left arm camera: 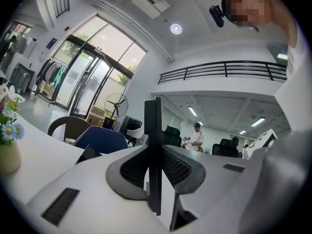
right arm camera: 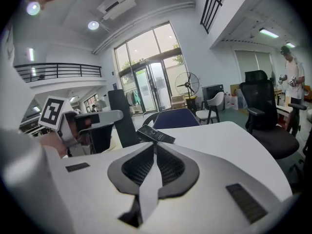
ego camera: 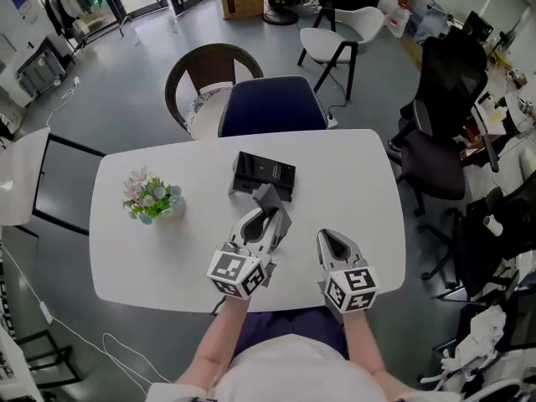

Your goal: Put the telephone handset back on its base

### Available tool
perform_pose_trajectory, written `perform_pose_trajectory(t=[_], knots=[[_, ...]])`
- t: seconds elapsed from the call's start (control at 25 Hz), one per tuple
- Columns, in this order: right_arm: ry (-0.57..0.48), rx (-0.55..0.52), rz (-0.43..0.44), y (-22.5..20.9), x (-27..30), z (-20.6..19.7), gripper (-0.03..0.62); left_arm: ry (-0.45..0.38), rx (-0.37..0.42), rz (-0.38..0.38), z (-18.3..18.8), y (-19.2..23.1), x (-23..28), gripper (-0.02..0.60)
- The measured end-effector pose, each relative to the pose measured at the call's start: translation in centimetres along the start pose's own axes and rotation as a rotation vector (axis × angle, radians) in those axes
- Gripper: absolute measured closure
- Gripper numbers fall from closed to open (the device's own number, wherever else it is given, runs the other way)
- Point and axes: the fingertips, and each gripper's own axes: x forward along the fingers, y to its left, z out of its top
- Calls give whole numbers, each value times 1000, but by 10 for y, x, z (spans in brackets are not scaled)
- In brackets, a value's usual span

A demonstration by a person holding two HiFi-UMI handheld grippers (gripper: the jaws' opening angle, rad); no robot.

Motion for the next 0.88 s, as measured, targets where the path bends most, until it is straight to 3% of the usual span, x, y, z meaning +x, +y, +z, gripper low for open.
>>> perform_pose_trajectory(t=[0.2, 0.32, 0.4, 0.72, 0.88], knots=[[27, -96, 124, 19, 21, -3, 548, -61, -125, 46, 11, 13, 12, 499], [64, -226, 202, 25, 38, 2, 394, -89, -192, 77, 11, 21, 16, 499], [93, -299, 269, 29, 47, 5, 366, -113, -263, 88, 10, 24, 17, 499], [268, -614, 498, 50, 68, 16, 338, -188, -486, 104, 2, 27, 20, 500], [332, -717, 489, 47, 76, 10, 334, -210, -548, 103, 0, 27, 19, 499]])
